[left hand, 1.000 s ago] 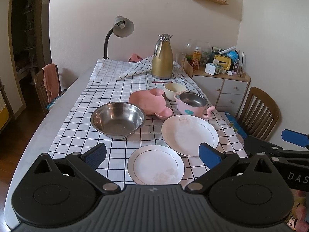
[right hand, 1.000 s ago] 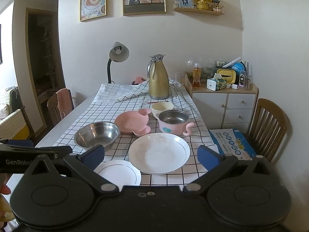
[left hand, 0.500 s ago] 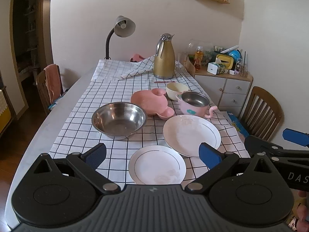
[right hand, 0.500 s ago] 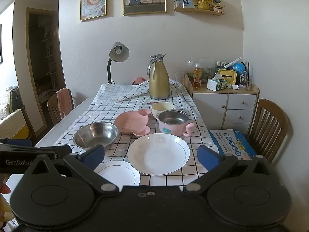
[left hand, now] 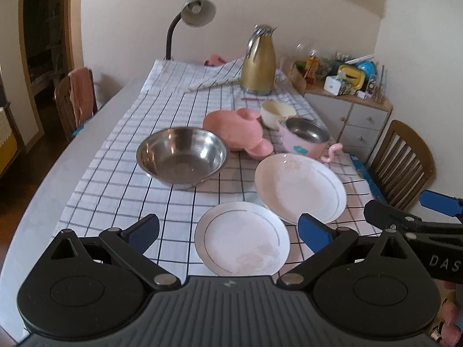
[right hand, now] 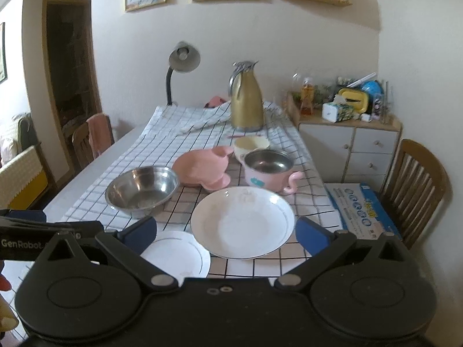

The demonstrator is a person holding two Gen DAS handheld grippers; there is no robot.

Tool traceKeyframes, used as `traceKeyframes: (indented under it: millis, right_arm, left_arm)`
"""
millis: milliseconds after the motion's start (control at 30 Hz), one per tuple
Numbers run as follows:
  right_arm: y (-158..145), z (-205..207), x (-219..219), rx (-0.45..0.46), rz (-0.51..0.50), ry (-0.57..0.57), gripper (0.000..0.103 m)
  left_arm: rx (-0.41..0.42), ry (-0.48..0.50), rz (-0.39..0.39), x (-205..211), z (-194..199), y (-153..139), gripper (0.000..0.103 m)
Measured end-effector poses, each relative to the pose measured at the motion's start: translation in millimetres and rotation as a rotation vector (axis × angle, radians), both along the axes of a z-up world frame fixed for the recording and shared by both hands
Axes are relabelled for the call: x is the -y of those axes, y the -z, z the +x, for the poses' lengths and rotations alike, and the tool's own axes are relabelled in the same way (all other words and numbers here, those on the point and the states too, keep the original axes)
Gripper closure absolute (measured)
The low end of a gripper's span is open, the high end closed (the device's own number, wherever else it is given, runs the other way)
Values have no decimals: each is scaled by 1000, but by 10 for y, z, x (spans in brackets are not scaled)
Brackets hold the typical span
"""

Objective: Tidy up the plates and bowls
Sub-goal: 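Move both tools to the large white floral plate and close on its rim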

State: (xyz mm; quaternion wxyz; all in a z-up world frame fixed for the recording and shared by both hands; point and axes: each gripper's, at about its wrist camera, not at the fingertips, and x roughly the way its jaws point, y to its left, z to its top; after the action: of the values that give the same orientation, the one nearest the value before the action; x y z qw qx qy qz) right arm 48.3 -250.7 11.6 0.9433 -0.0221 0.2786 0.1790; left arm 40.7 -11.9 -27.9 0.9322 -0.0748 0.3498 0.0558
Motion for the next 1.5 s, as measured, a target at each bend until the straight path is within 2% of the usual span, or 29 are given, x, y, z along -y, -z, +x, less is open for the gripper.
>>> traceKeyframes:
  millis: [267,467,700,867,933,1000,1100,1267,1433,1500]
  right_arm:
    - [241,280,-107,-84,-15,-42,0]
    - [381,549,-64,-142,-21,-24,3]
    - [566,1062,134,-148,-99,11,8]
    - [817,1540,256,-216,-133,24,15]
    - [916,1714,294,-250,-139,37,18]
    - [1012,1867,332,-284,-139,52,22]
    - [1126,2063,388,-326,-118,60,27]
    - [1270,2266,438,-405,-87,58,38]
    - [1377,2372,460,-475,-38,54,53]
    - [1383,2390,466,-484,-27,54,54]
  left_arm:
    - [-68,-22,-8,-89,255,220,1]
    - [-75,10,-19,-66,510,318,1]
    - [-83,87,14,143,1178,456,1]
    - [-136,110,50,279,1717,656,1]
    - [-176,112,33,284,1905,757,2]
    - [-225,103,1,251,2091,865,12]
    - [-275,89,-36,207,2291,991,19]
    - [-309,91,-56,186,2476,1122,19]
    - [-330,91,-79,148,2537,1188,22]
    - [-347,96,-87,144,2570,1212,37]
